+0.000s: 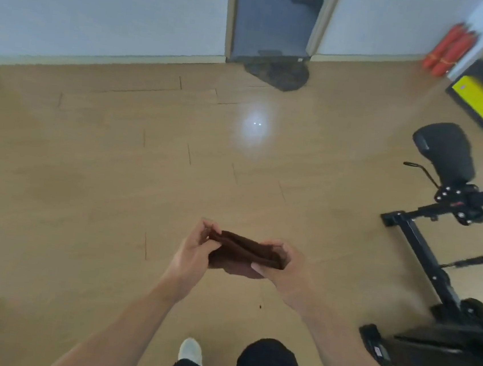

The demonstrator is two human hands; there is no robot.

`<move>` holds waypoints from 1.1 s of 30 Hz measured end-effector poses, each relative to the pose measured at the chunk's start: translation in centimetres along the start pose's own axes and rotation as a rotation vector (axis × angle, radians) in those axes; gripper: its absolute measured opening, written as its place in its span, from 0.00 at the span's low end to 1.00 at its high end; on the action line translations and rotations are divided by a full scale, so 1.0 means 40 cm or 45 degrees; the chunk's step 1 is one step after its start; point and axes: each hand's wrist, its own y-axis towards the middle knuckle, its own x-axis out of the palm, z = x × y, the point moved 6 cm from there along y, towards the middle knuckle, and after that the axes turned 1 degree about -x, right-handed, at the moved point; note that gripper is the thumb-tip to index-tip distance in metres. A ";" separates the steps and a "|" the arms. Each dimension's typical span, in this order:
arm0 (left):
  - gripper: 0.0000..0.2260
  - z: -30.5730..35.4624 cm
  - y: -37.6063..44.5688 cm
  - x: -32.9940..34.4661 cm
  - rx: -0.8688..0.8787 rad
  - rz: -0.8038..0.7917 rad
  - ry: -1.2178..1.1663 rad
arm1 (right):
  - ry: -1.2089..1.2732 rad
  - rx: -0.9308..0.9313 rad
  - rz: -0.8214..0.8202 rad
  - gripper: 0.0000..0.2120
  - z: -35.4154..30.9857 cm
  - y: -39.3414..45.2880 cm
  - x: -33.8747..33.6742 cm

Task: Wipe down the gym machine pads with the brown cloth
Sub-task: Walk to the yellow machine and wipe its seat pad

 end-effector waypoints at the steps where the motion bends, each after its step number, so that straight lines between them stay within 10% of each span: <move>1: 0.14 0.030 0.046 0.024 0.043 -0.047 0.121 | -0.017 0.006 0.043 0.20 -0.004 0.029 -0.021; 5: 0.03 0.130 0.235 0.148 0.113 -0.207 0.346 | -0.060 -0.070 0.164 0.21 -0.044 0.152 -0.128; 12: 0.17 0.254 0.538 0.460 -0.137 -0.558 0.723 | -0.083 -0.103 0.382 0.21 -0.164 0.416 -0.426; 18: 0.13 0.391 0.761 0.633 -0.143 -0.209 0.495 | -0.118 0.061 0.379 0.12 -0.223 0.641 -0.679; 25: 0.12 0.519 1.087 0.745 -0.181 -0.116 0.285 | -0.451 0.011 -0.106 0.16 -0.348 0.894 -0.800; 28: 0.12 0.571 1.253 0.803 -0.138 -0.237 0.472 | -0.441 0.035 -0.209 0.14 -0.414 1.039 -0.848; 33: 0.14 0.689 1.491 0.918 -0.028 -0.705 0.717 | -0.473 -0.084 0.206 0.14 -0.502 1.323 -0.983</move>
